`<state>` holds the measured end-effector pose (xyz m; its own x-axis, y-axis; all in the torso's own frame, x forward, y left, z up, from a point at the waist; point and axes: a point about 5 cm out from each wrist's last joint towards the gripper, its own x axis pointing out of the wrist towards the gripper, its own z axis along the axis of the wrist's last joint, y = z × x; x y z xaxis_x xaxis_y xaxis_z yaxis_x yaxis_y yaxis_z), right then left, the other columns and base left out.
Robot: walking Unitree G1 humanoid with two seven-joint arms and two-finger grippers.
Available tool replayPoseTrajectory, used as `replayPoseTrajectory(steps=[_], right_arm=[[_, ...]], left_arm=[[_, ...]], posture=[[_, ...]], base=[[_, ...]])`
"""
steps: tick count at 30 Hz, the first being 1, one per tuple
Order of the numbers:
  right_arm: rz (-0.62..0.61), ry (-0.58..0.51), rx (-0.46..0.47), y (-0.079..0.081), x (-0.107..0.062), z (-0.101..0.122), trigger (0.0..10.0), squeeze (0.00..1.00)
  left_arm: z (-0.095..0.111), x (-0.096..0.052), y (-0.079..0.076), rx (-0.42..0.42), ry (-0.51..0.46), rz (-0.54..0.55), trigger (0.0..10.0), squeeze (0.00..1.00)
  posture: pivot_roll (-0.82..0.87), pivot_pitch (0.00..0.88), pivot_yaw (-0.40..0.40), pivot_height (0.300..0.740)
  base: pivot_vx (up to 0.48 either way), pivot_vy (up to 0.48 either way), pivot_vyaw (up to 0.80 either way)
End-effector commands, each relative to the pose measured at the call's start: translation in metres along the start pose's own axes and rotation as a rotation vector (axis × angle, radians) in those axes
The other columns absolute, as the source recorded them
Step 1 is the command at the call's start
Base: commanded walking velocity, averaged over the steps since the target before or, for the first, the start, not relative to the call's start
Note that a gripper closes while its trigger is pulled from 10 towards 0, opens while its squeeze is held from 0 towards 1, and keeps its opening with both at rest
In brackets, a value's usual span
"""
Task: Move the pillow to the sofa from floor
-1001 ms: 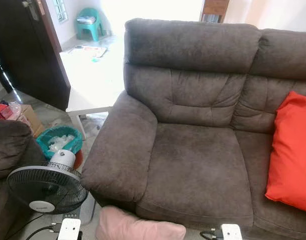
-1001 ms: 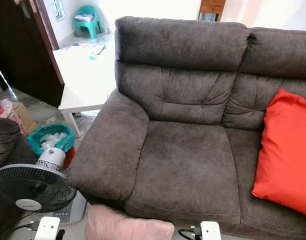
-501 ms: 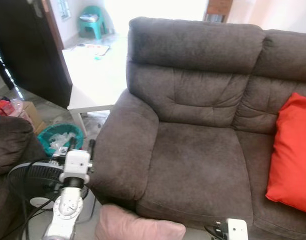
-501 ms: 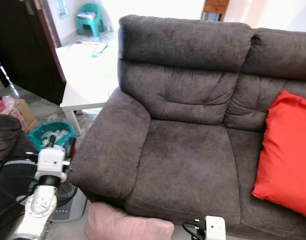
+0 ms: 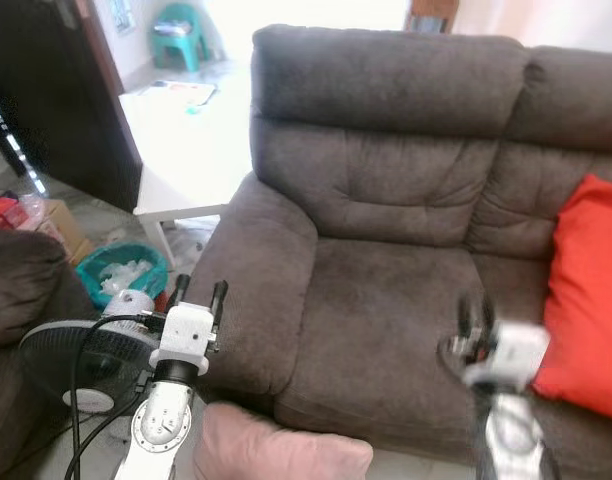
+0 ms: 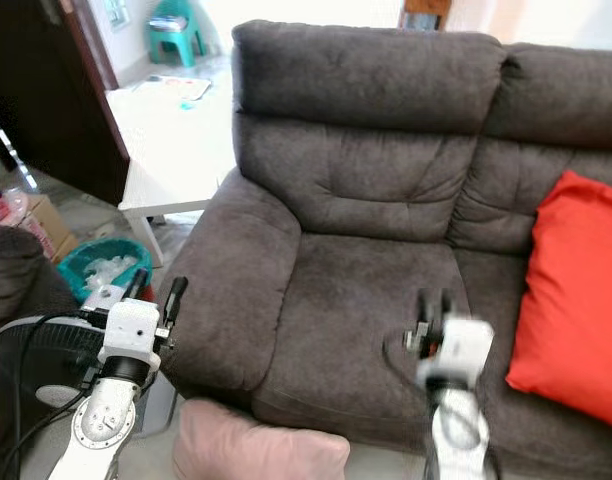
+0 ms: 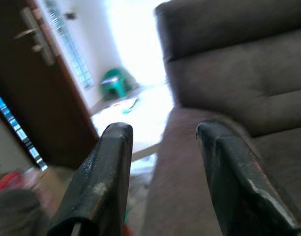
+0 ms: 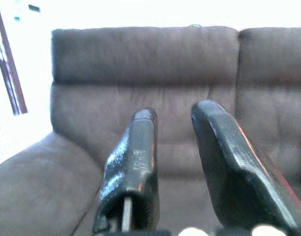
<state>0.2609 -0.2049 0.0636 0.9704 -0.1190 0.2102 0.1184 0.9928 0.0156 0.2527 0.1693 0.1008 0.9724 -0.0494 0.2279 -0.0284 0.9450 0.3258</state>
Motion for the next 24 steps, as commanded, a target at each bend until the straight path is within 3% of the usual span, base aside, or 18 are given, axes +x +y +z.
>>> replayPoseTrajectory(steps=[1, 6, 16, 24], right_arm=[[-0.012, 0.069, 0.032, 0.004, -0.010, -0.013, 10.0, 0.00], [0.001, 0.046, 0.038, 0.008, -0.006, 0.007, 10.0, 0.00], [-0.016, 0.157, 0.005, -0.008, -0.041, -0.002, 10.0, 0.00], [-0.029, 0.132, 0.032, -0.006, -0.019, 0.010, 10.0, 0.00]], left_arm=[[0.007, 0.003, 0.004, 0.000, -0.003, 0.000, 10.0, 0.00], [0.011, 0.005, 0.008, 0.005, -0.006, 0.010, 10.0, 0.00], [0.015, 0.004, 0.004, -0.018, 0.005, 0.023, 10.0, 0.00], [0.011, 0.005, -0.001, -0.040, 0.037, 0.006, 10.0, 0.00]], posture=[[0.15, 0.003, -0.028, 0.740], [0.15, 0.000, -0.032, 0.740], [0.15, 0.000, -0.064, 0.740], [0.14, 0.000, -0.066, 0.740]], base=[[0.000, 0.000, 0.00], [0.000, 0.000, 0.00], [0.000, 0.000, 0.00], [0.000, 0.000, 0.00]])
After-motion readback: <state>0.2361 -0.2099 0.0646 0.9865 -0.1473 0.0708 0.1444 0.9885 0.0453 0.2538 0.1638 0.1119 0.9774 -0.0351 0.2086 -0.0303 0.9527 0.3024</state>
